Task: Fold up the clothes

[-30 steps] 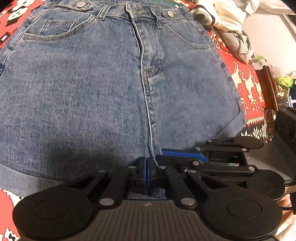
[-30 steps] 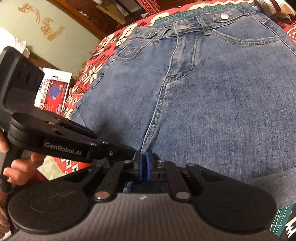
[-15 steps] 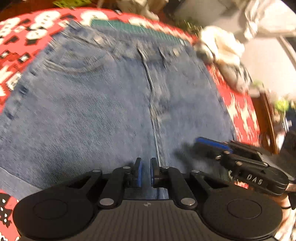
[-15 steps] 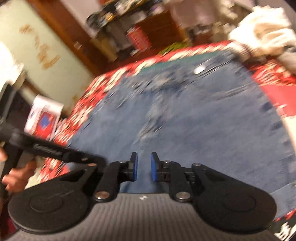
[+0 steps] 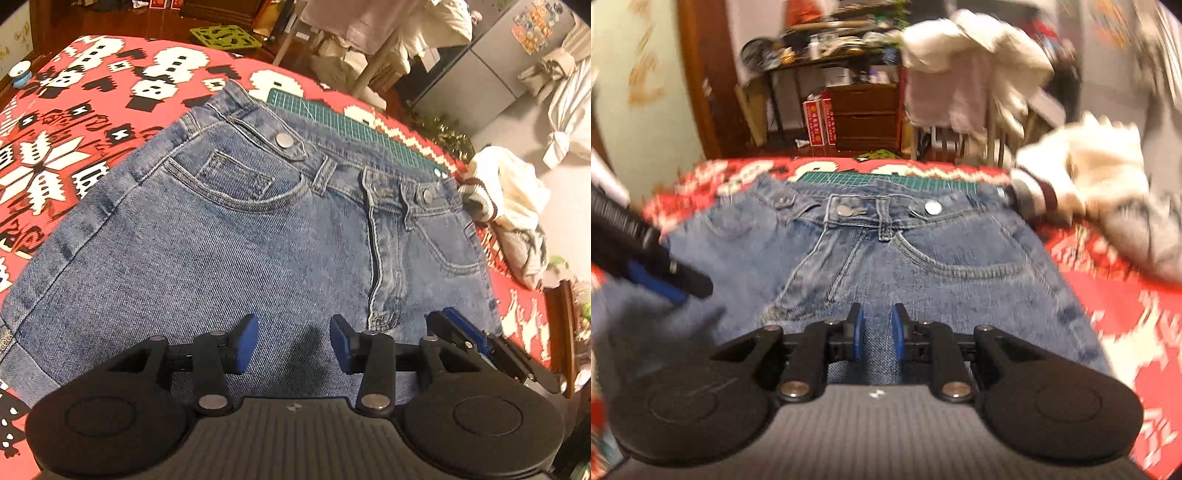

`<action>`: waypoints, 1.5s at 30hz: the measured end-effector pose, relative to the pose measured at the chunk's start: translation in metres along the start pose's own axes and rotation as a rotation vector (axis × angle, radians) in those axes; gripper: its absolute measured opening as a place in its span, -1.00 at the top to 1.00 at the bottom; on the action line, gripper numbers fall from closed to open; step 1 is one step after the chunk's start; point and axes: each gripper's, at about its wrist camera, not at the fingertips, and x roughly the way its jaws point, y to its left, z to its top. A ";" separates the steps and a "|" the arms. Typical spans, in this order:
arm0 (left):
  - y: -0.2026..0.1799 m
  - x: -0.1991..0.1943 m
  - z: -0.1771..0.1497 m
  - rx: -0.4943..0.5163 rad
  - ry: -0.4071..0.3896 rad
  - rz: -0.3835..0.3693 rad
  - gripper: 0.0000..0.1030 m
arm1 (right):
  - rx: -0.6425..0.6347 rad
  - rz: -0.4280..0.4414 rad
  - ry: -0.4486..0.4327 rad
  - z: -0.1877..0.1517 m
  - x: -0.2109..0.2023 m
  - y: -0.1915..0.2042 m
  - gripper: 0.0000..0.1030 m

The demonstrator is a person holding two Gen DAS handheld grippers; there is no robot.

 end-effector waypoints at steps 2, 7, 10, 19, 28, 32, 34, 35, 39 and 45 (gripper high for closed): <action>-0.004 0.003 -0.001 0.020 0.002 0.024 0.14 | -0.075 -0.023 0.007 -0.004 0.001 0.011 0.63; -0.009 0.008 -0.003 0.046 0.016 0.042 0.11 | -0.118 -0.041 0.038 -0.010 -0.001 0.019 0.63; -0.009 0.008 -0.003 0.057 0.022 0.039 0.09 | -0.123 -0.051 0.051 -0.013 -0.007 0.021 0.62; -0.008 0.010 -0.003 0.059 0.045 0.022 0.01 | 0.033 -0.019 0.143 -0.017 -0.024 0.010 0.61; -0.013 0.006 -0.005 0.095 0.102 -0.027 0.00 | 0.044 -0.029 0.242 -0.022 -0.047 0.022 0.52; -0.020 0.005 -0.009 0.133 0.127 -0.046 0.00 | 0.042 -0.028 0.274 -0.019 -0.049 0.025 0.52; -0.022 0.005 -0.010 0.142 0.134 -0.053 0.00 | 0.053 -0.019 0.290 -0.016 -0.049 0.025 0.52; -0.022 0.005 -0.011 0.143 0.134 -0.054 0.00 | 0.058 -0.015 0.298 -0.014 -0.050 0.025 0.52; -0.024 0.003 -0.011 0.149 0.135 -0.059 0.00 | 0.080 0.002 0.330 -0.008 -0.050 0.025 0.78; -0.022 0.002 -0.009 0.137 0.130 -0.068 0.00 | 0.115 0.013 0.291 0.005 -0.036 0.024 0.81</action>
